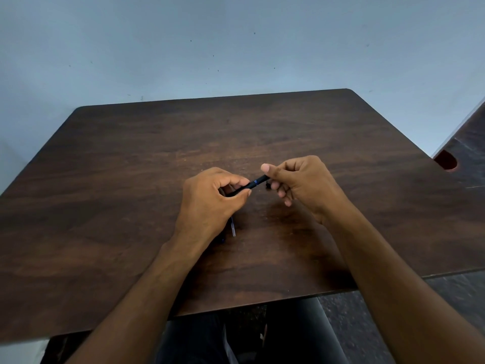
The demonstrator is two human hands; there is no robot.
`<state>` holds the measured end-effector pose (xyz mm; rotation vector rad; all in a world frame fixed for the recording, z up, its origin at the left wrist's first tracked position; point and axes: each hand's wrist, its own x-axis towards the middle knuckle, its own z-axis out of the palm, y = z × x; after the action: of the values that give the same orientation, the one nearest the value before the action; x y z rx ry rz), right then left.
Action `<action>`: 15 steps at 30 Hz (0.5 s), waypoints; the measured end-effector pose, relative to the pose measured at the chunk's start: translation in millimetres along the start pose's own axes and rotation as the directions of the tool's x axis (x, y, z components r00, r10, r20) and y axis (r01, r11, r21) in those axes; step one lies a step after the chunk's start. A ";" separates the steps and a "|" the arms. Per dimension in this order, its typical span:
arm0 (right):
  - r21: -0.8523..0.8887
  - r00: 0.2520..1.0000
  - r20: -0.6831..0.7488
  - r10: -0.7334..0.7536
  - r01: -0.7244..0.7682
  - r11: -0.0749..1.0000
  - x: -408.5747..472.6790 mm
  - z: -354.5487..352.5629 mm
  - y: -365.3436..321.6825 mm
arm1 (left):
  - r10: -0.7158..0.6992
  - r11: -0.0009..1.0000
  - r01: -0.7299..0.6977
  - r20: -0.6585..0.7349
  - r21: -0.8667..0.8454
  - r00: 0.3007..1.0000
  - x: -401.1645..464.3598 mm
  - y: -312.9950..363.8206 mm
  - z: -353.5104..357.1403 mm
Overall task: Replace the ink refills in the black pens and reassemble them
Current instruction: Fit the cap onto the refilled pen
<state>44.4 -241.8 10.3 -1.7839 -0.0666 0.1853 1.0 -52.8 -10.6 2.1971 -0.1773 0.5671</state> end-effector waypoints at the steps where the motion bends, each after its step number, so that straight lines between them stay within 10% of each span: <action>1: -0.035 1.000 -0.010 0.001 -0.001 0.999 0.0 0.6 -0.6 | 0.006 1.000 -0.006 0.001 0.000 1.000 -0.2 0.3 -0.3; 15: 0.175 0.995 0.099 0.002 -0.019 0.984 0.4 -8.7 3.8 | -0.004 1.000 0.003 -0.012 -0.009 1.000 0.8 -0.9 0.1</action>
<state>45.9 -250.9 8.4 -1.5986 -0.1084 0.2789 2.0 -52.2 -10.9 2.1841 -0.1692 0.5767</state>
